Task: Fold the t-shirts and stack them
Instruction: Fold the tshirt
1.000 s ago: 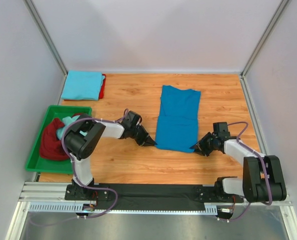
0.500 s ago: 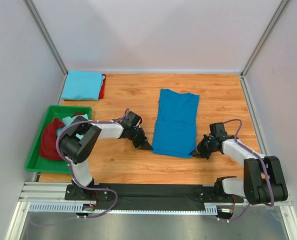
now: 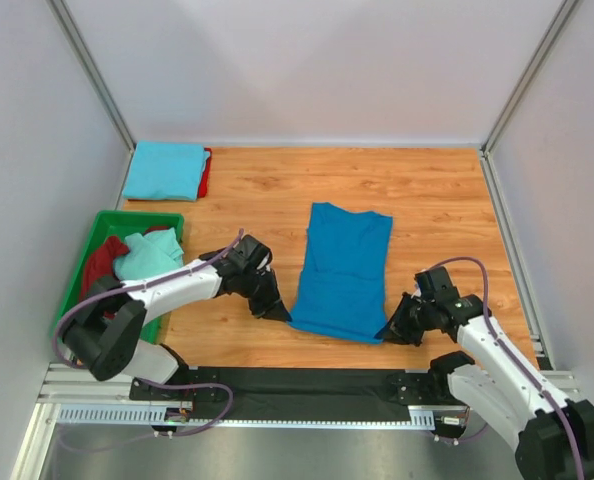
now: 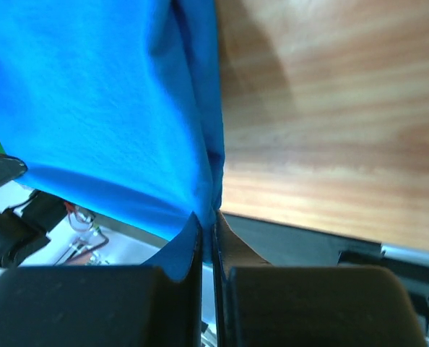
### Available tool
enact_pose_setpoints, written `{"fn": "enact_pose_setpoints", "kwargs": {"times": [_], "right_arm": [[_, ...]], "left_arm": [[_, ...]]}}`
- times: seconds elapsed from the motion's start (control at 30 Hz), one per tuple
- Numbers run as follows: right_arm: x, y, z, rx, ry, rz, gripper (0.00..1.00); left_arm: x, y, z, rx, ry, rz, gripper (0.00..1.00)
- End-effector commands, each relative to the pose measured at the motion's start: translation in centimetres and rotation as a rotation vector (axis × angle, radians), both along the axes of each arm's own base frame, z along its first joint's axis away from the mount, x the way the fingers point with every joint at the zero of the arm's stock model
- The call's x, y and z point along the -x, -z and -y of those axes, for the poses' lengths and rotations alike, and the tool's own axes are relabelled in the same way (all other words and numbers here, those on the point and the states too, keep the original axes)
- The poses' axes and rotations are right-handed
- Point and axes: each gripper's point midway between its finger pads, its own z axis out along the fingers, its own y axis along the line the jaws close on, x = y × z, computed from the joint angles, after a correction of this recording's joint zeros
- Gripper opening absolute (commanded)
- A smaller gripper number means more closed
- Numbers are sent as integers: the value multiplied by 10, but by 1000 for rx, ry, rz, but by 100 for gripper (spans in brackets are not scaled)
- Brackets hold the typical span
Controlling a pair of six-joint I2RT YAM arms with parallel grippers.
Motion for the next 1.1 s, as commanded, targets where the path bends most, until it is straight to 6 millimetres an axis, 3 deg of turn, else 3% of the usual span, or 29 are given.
{"fn": "enact_pose_setpoints", "kwargs": {"times": [0.0,0.1,0.2,0.23,0.3,0.33,0.37,0.4,0.47,0.53,0.57,0.6,0.67,0.7,0.73,0.8,0.83,0.97,1.0,1.07], "right_arm": [[35,4,14,55,8,-116,0],[30,-7,9,27,-18,-100,0],[1,-39,9,56,-57,-36,0],[-22,-63,10,45,-32,25,0],[-40,-71,16,57,-44,-6,0],[-55,-79,17,38,-30,0,0],[-74,-94,17,30,-35,46,0],[-87,-88,18,28,-39,-11,0],[-118,-102,18,-2,-58,35,0],[-140,-97,15,-26,-67,11,0],[-163,-109,16,-40,-60,59,0],[-173,-106,12,-75,-63,35,0],[-194,-110,12,-106,-57,44,0],[-208,-120,11,-116,-58,78,0],[-217,-111,13,-133,-44,42,0],[-233,-113,13,-146,-31,59,0],[-245,-106,25,-153,19,50,0],[-265,-90,30,-181,43,44,0],[-268,-85,31,-193,51,41,0],[-279,-71,34,-185,50,53,0]], "left_arm": [[3,-13,-27,-107,-2,42,0],[-5,-36,-15,-69,25,55,0],[-20,-47,-11,-92,36,90,0],[-39,-60,-4,-79,21,122,0],[-58,-69,-1,-83,26,145,0],[-83,-75,4,-79,8,155,0],[-93,-77,8,-73,16,160,0],[-105,-79,12,-55,17,159,0],[-142,-80,24,-30,12,152,0],[-175,-87,38,-6,22,197,0],[-185,-89,37,-1,15,193,0],[-201,-94,44,13,22,217,0],[-213,-98,44,11,18,222,0],[-227,-101,45,22,9,240,0],[-233,-102,46,30,4,244,0],[-249,-97,45,42,-9,253,0],[-255,-97,48,67,-9,263,0],[-281,-91,54,112,6,310,0],[-286,-81,56,108,10,310,0],[-300,-84,65,141,30,368,0]]}}
